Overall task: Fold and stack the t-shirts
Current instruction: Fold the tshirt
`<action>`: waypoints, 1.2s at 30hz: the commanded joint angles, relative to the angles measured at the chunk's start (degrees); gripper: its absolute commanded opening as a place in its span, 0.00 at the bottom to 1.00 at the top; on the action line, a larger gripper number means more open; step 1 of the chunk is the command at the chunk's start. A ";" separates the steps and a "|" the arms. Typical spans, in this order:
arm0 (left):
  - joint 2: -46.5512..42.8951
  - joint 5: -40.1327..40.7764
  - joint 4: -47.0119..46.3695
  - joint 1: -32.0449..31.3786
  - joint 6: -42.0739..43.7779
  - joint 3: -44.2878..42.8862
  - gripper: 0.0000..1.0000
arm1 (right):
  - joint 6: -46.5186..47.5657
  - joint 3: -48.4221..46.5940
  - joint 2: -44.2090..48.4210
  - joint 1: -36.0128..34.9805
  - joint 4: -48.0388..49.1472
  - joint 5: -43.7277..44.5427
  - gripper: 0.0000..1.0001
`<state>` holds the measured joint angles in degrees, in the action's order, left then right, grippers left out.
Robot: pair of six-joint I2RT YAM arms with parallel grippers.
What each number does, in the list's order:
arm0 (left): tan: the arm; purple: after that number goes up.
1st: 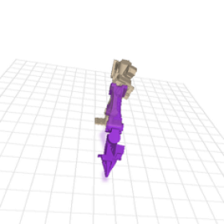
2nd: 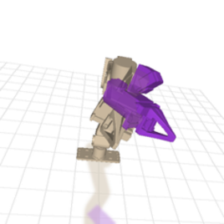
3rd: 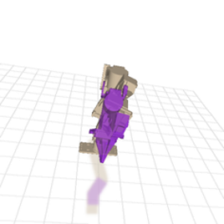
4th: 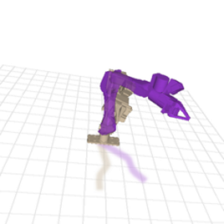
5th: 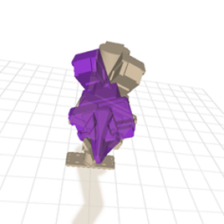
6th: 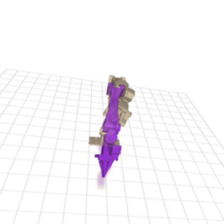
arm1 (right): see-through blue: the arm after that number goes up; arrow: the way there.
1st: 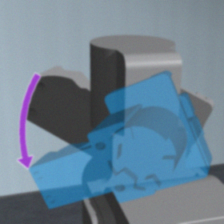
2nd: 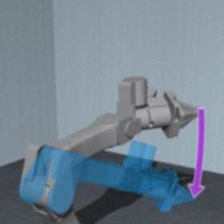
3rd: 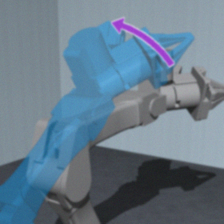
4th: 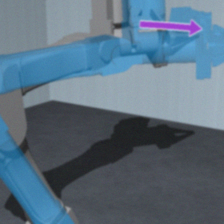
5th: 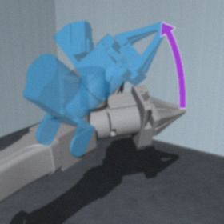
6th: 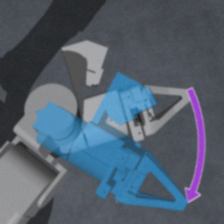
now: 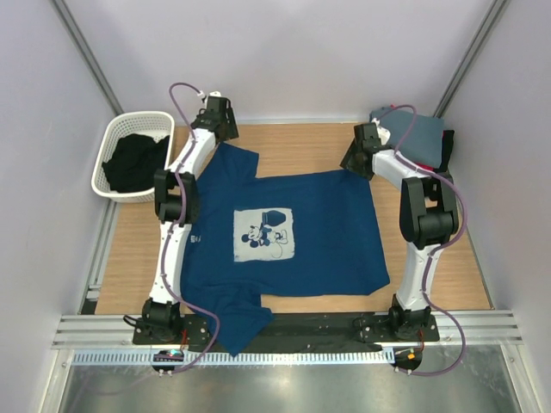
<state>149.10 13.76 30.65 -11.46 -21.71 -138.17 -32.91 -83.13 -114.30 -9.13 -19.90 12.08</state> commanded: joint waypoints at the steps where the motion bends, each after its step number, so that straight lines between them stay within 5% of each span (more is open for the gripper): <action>1: 1.90 0.39 -1.56 0.39 1.76 -3.86 0.73 | -0.84 -3.88 -1.10 0.77 2.23 0.41 0.62; 9: 4.01 5.22 -0.68 0.39 3.43 -3.69 0.66 | -0.05 -5.20 -1.72 1.57 2.06 -0.82 0.62; 28: 5.85 2.24 -2.44 1.09 -1.13 -5.97 0.41 | 1.26 -5.99 -1.89 3.15 -1.28 -0.47 0.62; 36: 5.85 1.36 -2.79 1.62 -1.75 -5.80 0.06 | 1.44 -7.13 -2.33 3.59 -2.60 0.84 0.62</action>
<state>154.87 16.03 29.34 -10.68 -22.87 -141.64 -31.83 -87.24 -116.57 -5.85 -22.26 11.40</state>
